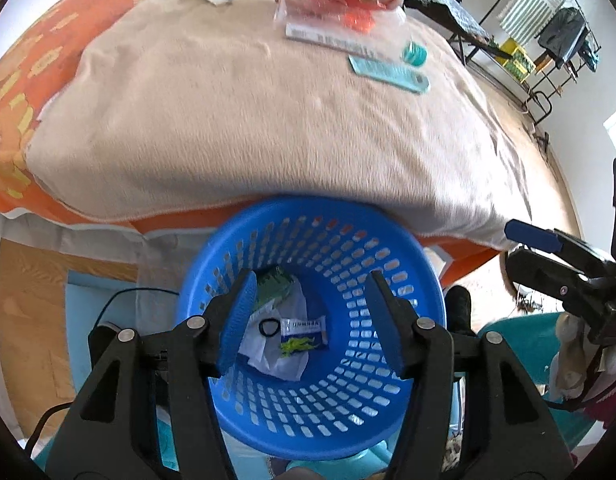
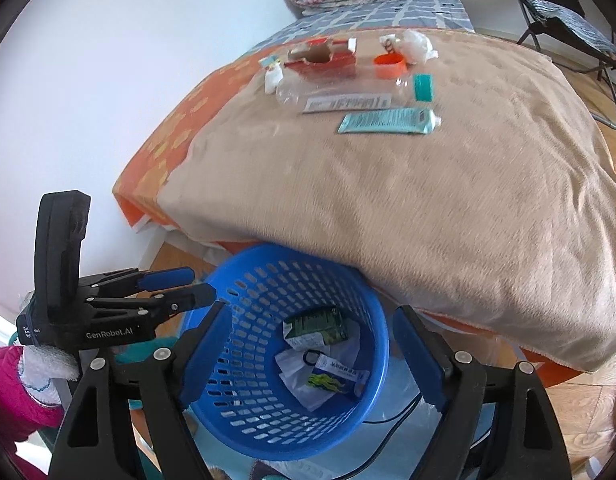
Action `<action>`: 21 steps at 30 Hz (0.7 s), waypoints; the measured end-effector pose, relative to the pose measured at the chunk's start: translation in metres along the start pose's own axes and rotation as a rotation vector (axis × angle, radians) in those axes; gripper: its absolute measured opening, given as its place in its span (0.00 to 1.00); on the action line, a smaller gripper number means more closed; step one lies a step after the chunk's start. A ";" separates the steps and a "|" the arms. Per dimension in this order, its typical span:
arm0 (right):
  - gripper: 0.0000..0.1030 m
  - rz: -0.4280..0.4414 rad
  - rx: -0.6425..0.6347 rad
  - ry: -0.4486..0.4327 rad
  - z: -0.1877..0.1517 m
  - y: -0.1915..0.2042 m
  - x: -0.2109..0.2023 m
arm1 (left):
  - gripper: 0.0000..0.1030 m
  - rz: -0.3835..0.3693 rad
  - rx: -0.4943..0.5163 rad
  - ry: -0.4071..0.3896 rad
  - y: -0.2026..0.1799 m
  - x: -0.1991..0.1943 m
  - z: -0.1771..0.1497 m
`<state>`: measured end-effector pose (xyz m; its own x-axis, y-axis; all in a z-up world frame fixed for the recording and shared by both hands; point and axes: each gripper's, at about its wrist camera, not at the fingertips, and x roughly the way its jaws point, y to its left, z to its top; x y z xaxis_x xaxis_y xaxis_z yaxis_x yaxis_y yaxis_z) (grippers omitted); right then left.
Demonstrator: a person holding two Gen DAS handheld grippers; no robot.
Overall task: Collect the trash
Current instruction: 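Move both grippers back over the blanket toward the red box and bottle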
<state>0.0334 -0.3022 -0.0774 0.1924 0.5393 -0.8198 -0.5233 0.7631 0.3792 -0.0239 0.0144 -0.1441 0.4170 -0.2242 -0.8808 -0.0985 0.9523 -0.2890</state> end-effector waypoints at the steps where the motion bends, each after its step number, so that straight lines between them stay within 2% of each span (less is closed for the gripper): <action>1: 0.82 0.002 0.006 -0.004 0.002 -0.001 -0.001 | 0.56 0.000 -0.003 -0.006 0.001 -0.002 0.002; 9: 0.82 0.001 0.023 -0.025 0.011 -0.006 -0.006 | 0.56 -0.011 -0.011 -0.022 -0.003 -0.010 0.016; 21: 0.82 -0.012 0.037 -0.062 0.028 -0.014 -0.013 | 0.56 -0.019 0.002 -0.094 -0.011 -0.033 0.054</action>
<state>0.0612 -0.3101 -0.0597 0.2504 0.5501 -0.7967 -0.4900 0.7817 0.3858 0.0121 0.0225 -0.0911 0.5013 -0.2223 -0.8362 -0.0874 0.9485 -0.3045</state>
